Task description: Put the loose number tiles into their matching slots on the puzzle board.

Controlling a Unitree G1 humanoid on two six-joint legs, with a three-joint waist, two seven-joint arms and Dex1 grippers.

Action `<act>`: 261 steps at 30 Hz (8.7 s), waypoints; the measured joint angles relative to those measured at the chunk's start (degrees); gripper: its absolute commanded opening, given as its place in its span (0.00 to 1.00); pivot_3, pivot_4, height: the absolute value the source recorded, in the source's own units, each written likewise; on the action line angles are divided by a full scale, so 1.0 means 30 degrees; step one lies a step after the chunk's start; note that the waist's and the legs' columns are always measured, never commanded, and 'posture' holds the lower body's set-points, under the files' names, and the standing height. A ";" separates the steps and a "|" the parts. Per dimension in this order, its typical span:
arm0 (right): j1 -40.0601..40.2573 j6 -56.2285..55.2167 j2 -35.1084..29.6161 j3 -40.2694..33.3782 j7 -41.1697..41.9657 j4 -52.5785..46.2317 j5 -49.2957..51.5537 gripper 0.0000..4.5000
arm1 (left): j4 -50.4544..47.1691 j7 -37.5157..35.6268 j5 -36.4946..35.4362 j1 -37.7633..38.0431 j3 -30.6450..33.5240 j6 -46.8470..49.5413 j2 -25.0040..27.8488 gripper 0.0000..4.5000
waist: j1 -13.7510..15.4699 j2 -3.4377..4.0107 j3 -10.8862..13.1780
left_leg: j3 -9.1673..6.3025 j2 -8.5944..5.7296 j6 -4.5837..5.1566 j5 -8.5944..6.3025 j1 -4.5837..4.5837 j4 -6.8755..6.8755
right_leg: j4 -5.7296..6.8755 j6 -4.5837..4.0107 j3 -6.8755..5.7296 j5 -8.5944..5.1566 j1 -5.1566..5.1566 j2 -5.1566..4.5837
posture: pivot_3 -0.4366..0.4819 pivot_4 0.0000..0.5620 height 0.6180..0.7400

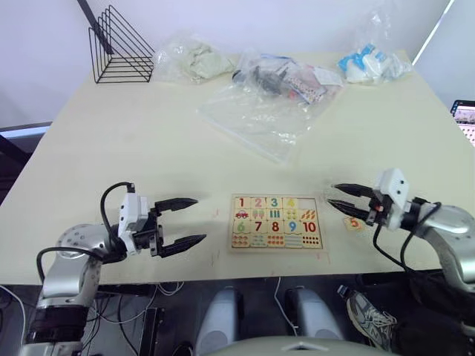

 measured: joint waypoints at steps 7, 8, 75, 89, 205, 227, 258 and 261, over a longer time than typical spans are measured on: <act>0.4083 -0.1226 -0.0030 -0.3982 0.0015 -0.0465 0.1087 0.99 | -0.0556 0.1713 0.0009 0.1885 0.0891 0.0090 -0.0319 1.00 | -0.0008 -0.0005 -0.0005 | 0.0035 0.0004 0.0002 0.0000 0.0113 -0.0005 | -0.0013 0.0005 0.0024 -0.0006 0.0103 -0.0001 | 0.48 0.27 1.00; 0.4289 -0.1468 -0.0029 -0.4192 0.0028 -0.0436 0.1102 0.99 | -0.0601 0.1786 0.0005 0.1997 0.0916 0.0089 -0.0320 1.00 | -0.0014 -0.0006 -0.0005 | 0.0051 0.0004 0.0002 -0.0001 0.0173 -0.0028 | -0.0017 0.0001 0.0036 -0.0013 0.0143 0.0001 | 0.48 0.27 1.00; 0.5347 -0.7984 0.0154 -0.4754 0.4387 0.5540 0.2261 0.99 | 0.1190 -0.0995 0.0107 0.1387 0.1557 -0.1328 0.0017 1.00 | -0.0001 -0.0009 -0.0014 | 0.0153 0.0000 0.0002 -0.0002 0.0244 -0.0052 | -0.0018 0.0004 0.0115 -0.0016 0.0161 0.0008 | 0.48 0.27 1.00; -0.1339 -0.7863 -0.3295 -0.0476 1.0074 0.8720 0.1219 0.99 | 0.3609 -0.4974 0.0056 -0.2873 -0.1438 -0.2620 0.2003 1.00 | -0.0029 -0.0010 -0.0009 | 0.0151 -0.0001 0.0002 -0.0002 0.0241 -0.0047 | -0.0019 0.0005 0.0119 -0.0010 0.0159 0.0023 | 0.48 0.27 1.00; -1.6091 1.1599 -0.3555 1.6346 0.5489 0.0269 -0.8099 0.21 | 0.1722 -0.4907 -0.1439 -0.1894 -0.1563 -0.3310 0.1408 1.00 | -0.0080 0.0011 0.0009 | 0.0026 0.0003 0.0002 -0.0001 -0.0032 -0.0002 | -0.0003 -0.0002 0.0013 -0.0003 -0.0079 -0.0001 | 0.48 0.27 1.00; -1.6089 1.0878 -0.2603 1.6457 0.6039 0.0813 -0.9419 0.21 | 0.2337 -0.4974 -0.1101 -0.1910 -0.1552 -0.3728 0.1243 1.00 | -0.0081 0.0011 0.0009 | 0.0017 0.0002 0.0001 0.0000 -0.0033 -0.0001 | -0.0001 -0.0004 0.0006 -0.0002 -0.0078 -0.0002 | 0.48 0.27 1.00; -1.6015 1.0908 -0.2666 1.6450 0.6328 0.0284 -0.9478 0.98 | 0.2362 -0.4936 -0.1062 -0.2312 -0.1553 -0.3705 0.1156 1.00 | -0.0079 0.0012 0.0009 | 0.0016 0.0000 0.0001 0.0000 -0.0033 -0.0001 | -0.0002 -0.0004 0.0002 -0.0002 -0.0077 -0.0003 | 0.48 0.27 1.00; -1.5973 1.0782 -0.2656 1.6180 0.6286 0.0459 -0.9302 0.98 | 0.2842 -0.5006 -0.1012 -0.2343 -0.1554 -0.4000 0.0997 1.00 | -0.0082 0.0011 0.0009 | 0.0018 -0.0003 0.0001 0.0000 -0.0033 -0.0002 | -0.0002 -0.0004 0.0001 -0.0002 -0.0078 -0.0001 | 0.48 0.27 1.00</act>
